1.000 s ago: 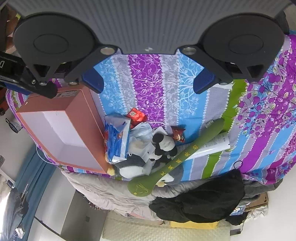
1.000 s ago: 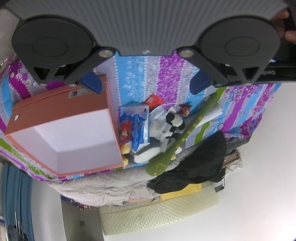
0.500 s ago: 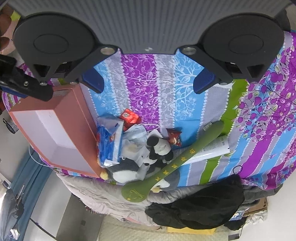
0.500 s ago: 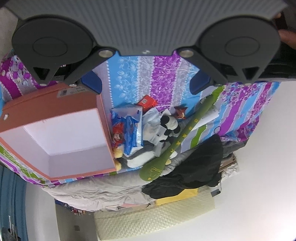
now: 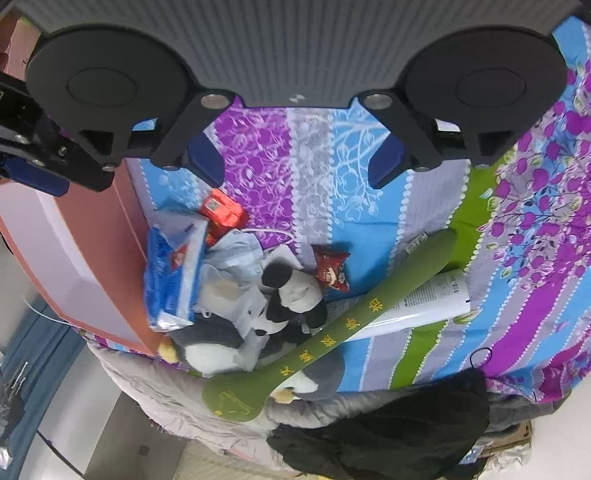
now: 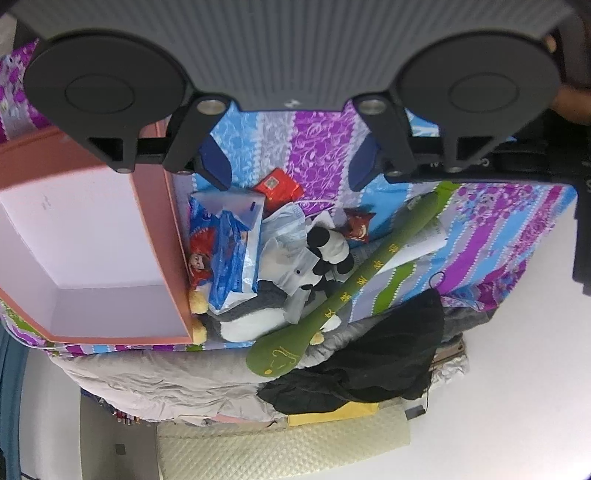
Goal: Organize soft objects
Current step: 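Grasp the red snack packet with the left gripper while the right grasps the blue tissue pack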
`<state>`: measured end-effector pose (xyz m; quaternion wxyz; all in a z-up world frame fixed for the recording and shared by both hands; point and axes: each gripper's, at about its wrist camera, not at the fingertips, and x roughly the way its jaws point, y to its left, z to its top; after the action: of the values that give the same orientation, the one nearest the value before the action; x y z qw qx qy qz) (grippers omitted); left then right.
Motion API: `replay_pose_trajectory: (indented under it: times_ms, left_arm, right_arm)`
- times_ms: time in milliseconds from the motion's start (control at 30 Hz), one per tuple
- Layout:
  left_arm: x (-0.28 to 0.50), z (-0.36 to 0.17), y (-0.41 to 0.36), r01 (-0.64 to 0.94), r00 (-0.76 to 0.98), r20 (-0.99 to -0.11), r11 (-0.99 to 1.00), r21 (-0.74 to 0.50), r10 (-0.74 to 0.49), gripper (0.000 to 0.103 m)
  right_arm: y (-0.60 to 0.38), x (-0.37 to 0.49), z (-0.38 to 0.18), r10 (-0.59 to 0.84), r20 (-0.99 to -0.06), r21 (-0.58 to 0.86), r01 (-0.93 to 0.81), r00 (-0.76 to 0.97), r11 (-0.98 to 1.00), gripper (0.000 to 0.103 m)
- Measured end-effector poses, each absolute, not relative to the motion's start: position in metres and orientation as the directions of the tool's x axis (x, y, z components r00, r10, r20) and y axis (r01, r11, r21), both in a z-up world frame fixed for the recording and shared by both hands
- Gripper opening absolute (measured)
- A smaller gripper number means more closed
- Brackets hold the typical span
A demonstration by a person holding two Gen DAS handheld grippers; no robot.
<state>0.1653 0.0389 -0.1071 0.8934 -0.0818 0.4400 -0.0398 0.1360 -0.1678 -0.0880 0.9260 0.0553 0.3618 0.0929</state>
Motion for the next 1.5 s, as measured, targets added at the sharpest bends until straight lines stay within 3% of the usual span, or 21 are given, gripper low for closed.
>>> replay_pose_trajectory:
  times_ms: [333,1133,1367,1500]
  left_arm:
    - [0.228,-0.137,0.05,-0.012,0.595,-0.794,0.986,-0.165,-0.126,0.07]
    - [0.323,-0.2,0.043,-0.019,0.584,-0.81,0.997,-0.069,-0.045,0.056]
    - [0.327,-0.208,0.046,-0.036,0.579,-0.815,0.996,-0.076,-0.041,0.049]
    - [0.325,-0.204,0.049,-0.048,0.575,-0.816,0.993,-0.104,-0.057,0.043]
  right_arm:
    - [-0.157,0.2,-0.115,0.186,-0.688,0.12,-0.143,0.701,0.983,0.061]
    - [-0.16,0.282,-0.161,-0.004,-0.694,-0.094,-0.085,0.72,0.992,0.051]
    - [-0.166,0.294,-0.171,0.008,-0.726,-0.051,-0.066,0.688,0.997,0.026]
    - [-0.168,0.294,-0.168,0.021,-0.732,-0.029,-0.062,0.681,0.998,0.018]
